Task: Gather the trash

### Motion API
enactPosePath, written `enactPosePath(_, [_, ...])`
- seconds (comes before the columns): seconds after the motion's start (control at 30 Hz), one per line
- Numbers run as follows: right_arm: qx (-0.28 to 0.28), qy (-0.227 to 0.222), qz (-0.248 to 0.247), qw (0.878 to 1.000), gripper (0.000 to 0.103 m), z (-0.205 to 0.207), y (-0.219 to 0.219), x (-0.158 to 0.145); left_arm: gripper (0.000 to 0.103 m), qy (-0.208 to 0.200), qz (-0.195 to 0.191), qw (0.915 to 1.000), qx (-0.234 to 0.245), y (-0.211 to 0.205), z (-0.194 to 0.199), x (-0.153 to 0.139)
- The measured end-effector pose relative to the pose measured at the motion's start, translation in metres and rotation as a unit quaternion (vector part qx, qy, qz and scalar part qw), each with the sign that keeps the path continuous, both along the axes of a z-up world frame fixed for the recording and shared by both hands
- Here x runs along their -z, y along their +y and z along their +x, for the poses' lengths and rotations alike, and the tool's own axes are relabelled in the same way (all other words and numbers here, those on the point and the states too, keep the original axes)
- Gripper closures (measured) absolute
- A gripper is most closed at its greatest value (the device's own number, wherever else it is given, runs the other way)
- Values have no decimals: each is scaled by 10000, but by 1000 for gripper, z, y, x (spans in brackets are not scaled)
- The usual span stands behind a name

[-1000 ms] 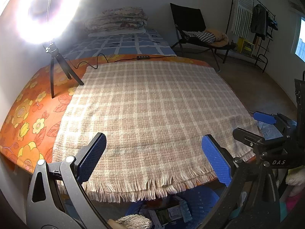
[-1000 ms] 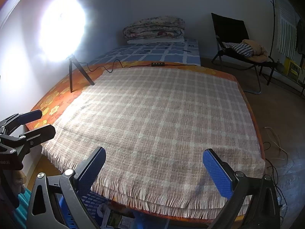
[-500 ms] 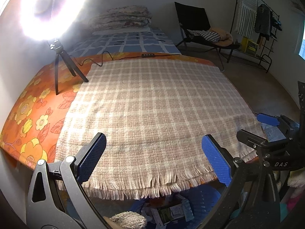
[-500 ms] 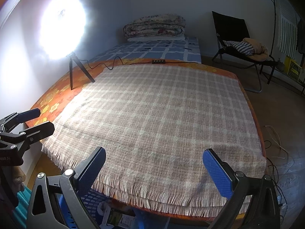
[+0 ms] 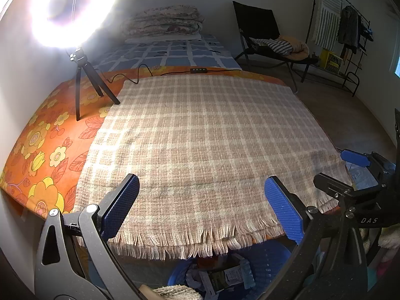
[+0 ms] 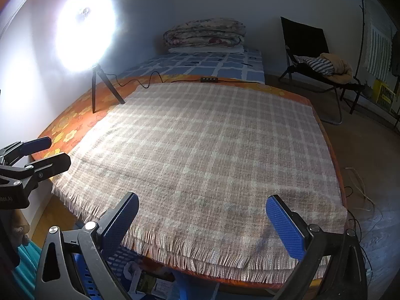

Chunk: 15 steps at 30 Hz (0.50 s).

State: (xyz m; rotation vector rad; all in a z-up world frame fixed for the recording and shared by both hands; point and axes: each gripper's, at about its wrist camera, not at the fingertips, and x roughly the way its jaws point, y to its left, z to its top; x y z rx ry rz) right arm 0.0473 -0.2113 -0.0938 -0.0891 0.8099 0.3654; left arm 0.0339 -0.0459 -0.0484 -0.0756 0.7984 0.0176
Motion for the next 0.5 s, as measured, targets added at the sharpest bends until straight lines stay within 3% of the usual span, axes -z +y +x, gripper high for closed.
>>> enactPosePath(0.5, [-91,-66,-246,9996,0,-4,8,4,1,-163,248,9995,-125,1,-5,-3])
